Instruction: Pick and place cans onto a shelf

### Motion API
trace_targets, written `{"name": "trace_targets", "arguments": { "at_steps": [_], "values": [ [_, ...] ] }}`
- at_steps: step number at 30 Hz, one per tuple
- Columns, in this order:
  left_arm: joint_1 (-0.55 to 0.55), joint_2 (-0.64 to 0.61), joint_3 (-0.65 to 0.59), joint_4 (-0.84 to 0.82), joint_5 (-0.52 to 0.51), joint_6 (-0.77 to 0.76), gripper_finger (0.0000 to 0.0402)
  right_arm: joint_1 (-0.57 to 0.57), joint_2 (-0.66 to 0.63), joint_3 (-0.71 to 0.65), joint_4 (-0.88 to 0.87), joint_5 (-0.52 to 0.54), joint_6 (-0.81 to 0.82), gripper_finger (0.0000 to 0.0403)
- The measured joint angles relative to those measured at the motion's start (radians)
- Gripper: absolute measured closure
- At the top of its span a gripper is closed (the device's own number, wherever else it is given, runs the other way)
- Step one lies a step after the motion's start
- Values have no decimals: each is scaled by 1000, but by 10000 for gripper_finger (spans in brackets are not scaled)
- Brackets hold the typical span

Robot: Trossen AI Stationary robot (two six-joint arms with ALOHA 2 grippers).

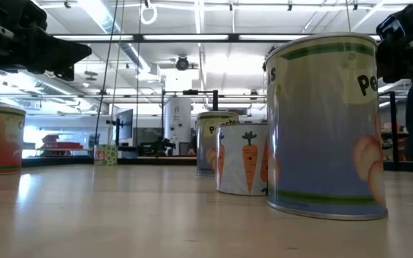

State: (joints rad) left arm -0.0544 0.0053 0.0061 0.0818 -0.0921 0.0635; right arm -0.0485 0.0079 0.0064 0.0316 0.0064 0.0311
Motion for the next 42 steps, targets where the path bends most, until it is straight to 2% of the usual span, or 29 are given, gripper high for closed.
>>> {"name": "trace_targets", "arguments": {
  "at_steps": [21,23,28,30,33,36,39,42],
  "values": [
    [0,0,0,5,0,-20,372,0,0,0,0,0,0,375],
    [-2,0,0,33,4,-179,372,0,0,0,0,0,0,375],
    [-2,-1,0,60,-5,-703,372,0,0,0,0,0,0,375],
    [6,5,7,19,-18,-786,372,0,0,0,0,0,0,375],
    [14,33,44,-56,13,-785,374,0,0,0,0,0,0,375],
    [12,58,68,-3,63,-749,373,0,0,0,0,0,0,375],
    [15,92,112,18,12,-597,377,0,0,0,0,0,0,375],
    [14,150,256,-166,-41,-582,385,0,0,0,0,0,0,375]
  ]
}}
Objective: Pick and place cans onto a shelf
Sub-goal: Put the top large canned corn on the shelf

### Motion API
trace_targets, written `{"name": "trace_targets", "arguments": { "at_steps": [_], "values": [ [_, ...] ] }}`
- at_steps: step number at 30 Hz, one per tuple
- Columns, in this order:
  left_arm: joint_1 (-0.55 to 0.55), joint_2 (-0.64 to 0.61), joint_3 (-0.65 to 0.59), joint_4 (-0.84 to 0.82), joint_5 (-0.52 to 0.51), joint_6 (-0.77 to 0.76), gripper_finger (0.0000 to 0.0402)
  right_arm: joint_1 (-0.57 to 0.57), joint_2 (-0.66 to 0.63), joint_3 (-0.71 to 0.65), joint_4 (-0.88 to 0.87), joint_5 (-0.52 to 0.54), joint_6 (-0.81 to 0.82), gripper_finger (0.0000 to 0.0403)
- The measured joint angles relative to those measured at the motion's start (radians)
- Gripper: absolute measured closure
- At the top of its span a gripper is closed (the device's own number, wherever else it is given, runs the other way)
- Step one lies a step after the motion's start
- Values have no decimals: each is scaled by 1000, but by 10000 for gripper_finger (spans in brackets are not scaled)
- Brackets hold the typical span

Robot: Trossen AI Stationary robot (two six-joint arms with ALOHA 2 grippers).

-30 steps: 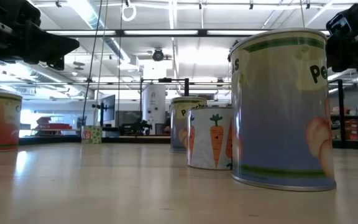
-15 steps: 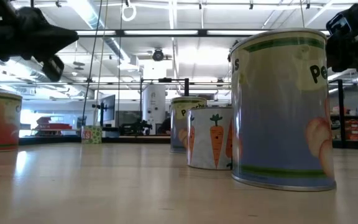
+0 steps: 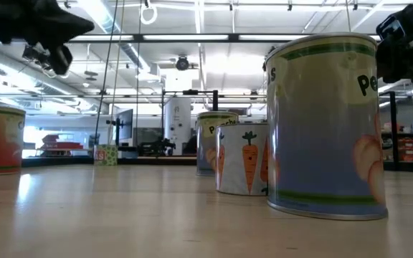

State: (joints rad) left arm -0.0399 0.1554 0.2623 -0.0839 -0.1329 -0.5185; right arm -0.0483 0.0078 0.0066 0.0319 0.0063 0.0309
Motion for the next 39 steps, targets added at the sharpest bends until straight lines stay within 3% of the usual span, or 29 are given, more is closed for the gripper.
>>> {"name": "trace_targets", "arguments": {
  "at_steps": [5,9,13,18,20,22,26,32,39],
  "values": [
    [-4,175,380,-507,-1,-52,388,0,0,0,0,0,0,375],
    [-3,349,680,-849,13,-64,366,0,0,0,0,0,0,375],
    [-3,508,916,-1085,114,-15,309,0,0,0,0,0,0,375],
    [-3,678,1113,-1400,266,-23,201,0,0,0,0,0,0,375],
    [-4,729,1131,-1500,332,-56,152,0,0,0,0,0,0,375],
    [-4,744,1099,-1456,409,-84,105,0,0,0,0,0,0,375],
    [-13,789,1007,-1475,376,-97,46,0,0,0,0,0,0,375],
    [-31,880,802,-1438,303,-118,44,0,0,0,4,0,0,375],
    [-17,1014,692,-1431,182,-210,48,0,0,0,13,0,0,375]
  ]
}}
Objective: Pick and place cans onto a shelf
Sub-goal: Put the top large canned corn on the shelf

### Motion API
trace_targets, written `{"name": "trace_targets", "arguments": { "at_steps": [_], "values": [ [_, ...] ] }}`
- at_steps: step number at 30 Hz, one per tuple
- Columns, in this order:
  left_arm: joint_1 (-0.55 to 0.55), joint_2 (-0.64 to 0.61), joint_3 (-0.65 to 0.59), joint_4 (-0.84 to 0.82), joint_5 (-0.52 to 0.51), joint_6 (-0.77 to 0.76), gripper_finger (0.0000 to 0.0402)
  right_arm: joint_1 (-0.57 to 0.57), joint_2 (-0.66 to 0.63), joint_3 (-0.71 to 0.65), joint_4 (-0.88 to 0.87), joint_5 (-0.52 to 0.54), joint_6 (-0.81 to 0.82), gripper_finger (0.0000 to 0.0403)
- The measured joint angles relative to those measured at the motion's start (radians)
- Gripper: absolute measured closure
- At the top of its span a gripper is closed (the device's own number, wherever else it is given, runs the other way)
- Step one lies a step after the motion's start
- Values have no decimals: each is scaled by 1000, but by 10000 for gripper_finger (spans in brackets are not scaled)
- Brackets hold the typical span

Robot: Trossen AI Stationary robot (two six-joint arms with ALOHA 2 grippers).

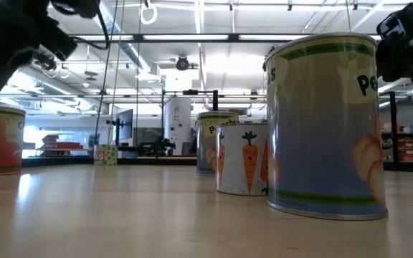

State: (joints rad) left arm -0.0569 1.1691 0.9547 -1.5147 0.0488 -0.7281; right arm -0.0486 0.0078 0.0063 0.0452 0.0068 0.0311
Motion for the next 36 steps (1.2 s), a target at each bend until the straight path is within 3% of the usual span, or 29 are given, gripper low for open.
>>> {"name": "trace_targets", "arguments": {
  "at_steps": [12,24,36],
  "values": [
    [5,77,-4,73,-67,-131,49,0,0,0,6,0,0,375],
    [43,76,-144,113,-19,-153,49,0,0,0,6,0,0,375],
    [28,76,-144,124,-10,-163,56,0,0,0,6,0,0,375]
  ]
}}
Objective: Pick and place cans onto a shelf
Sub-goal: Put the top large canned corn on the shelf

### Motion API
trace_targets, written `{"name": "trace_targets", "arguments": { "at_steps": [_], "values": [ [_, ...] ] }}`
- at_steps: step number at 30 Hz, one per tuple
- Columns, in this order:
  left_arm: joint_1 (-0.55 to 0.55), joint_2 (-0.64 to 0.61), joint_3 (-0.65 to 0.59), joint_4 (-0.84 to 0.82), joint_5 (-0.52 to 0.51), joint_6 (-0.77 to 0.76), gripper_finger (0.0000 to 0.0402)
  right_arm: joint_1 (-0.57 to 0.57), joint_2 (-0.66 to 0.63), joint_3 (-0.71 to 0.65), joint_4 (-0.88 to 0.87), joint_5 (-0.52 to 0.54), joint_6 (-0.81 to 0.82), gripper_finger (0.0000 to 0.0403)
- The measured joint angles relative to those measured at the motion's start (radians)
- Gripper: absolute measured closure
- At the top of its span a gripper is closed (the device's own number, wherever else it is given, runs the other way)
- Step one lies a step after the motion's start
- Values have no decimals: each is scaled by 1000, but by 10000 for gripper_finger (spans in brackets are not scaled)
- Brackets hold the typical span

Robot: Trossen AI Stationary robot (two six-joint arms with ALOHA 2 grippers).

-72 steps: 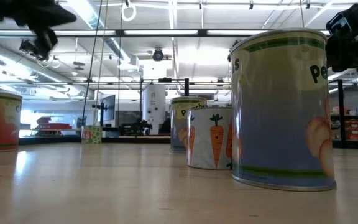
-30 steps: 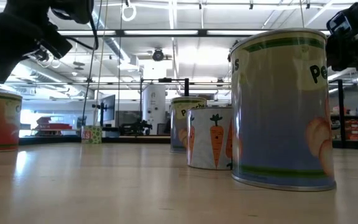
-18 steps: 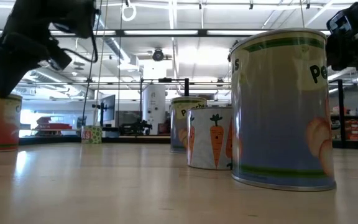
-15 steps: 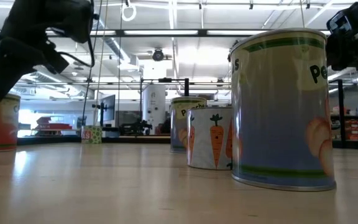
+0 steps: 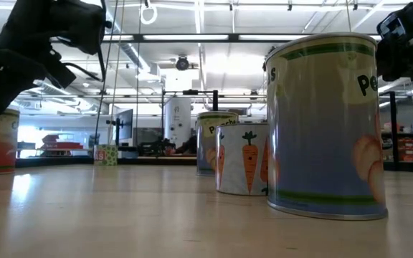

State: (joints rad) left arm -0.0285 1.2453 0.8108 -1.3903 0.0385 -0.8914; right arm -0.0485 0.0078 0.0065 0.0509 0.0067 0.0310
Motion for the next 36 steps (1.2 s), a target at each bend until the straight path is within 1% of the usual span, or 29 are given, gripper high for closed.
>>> {"name": "trace_targets", "arguments": {
  "at_steps": [6,12,17,20,23,25,27,32,36],
  "values": [
    [-76,13,5,6,3,-28,81,0,0,0,0,0,0,375],
    [-183,32,17,43,-3,-47,85,0,0,0,0,0,0,375],
    [-255,52,80,108,-20,-57,86,0,0,0,0,0,0,375],
    [-285,53,115,204,-27,-28,86,0,0,0,0,0,0,375],
    [-306,56,129,298,-62,7,88,0,0,0,3,0,0,375],
    [-307,83,145,343,-81,34,92,0,0,0,5,0,0,375],
    [-306,118,166,338,-95,73,98,0,0,0,7,0,0,375],
    [-299,238,262,341,-120,217,117,0,0,0,16,0,-11,375],
    [-293,324,344,345,-132,299,126,0,1,0,82,0,-13,375]
  ]
}}
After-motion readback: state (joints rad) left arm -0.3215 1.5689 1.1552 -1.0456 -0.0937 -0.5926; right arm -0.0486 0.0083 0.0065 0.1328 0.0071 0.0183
